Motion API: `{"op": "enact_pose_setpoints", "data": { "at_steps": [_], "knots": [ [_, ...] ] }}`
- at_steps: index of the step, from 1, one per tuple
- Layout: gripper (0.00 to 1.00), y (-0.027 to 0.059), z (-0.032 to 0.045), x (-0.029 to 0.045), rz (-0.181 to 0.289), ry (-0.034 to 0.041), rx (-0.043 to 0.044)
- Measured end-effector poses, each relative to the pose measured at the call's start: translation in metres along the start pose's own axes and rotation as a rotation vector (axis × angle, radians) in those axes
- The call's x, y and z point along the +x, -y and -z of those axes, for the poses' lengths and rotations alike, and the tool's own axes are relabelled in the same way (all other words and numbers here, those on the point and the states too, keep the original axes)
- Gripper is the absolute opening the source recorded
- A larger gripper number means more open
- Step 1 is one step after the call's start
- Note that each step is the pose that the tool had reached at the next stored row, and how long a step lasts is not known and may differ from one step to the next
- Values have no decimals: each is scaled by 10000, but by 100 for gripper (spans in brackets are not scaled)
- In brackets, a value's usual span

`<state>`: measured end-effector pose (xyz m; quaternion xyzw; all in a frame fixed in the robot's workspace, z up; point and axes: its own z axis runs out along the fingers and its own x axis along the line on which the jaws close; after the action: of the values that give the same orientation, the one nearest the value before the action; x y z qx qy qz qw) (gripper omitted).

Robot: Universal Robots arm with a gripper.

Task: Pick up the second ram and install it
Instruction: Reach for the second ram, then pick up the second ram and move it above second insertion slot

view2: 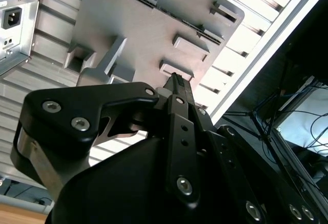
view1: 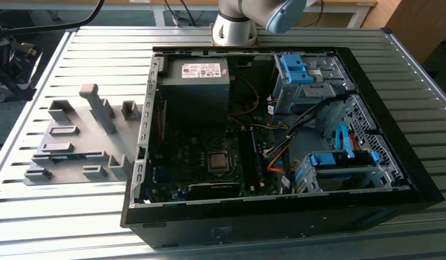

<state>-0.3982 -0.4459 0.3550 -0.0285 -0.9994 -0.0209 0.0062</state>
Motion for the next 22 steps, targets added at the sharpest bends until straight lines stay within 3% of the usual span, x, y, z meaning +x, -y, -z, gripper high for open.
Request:
{"op": "enact_pose_setpoints", "data": {
  "at_steps": [14,22],
  "knots": [
    [11,6,-2,6,4,1,-1],
    [11,6,-3,6,389,-16,8]
  ]
}}
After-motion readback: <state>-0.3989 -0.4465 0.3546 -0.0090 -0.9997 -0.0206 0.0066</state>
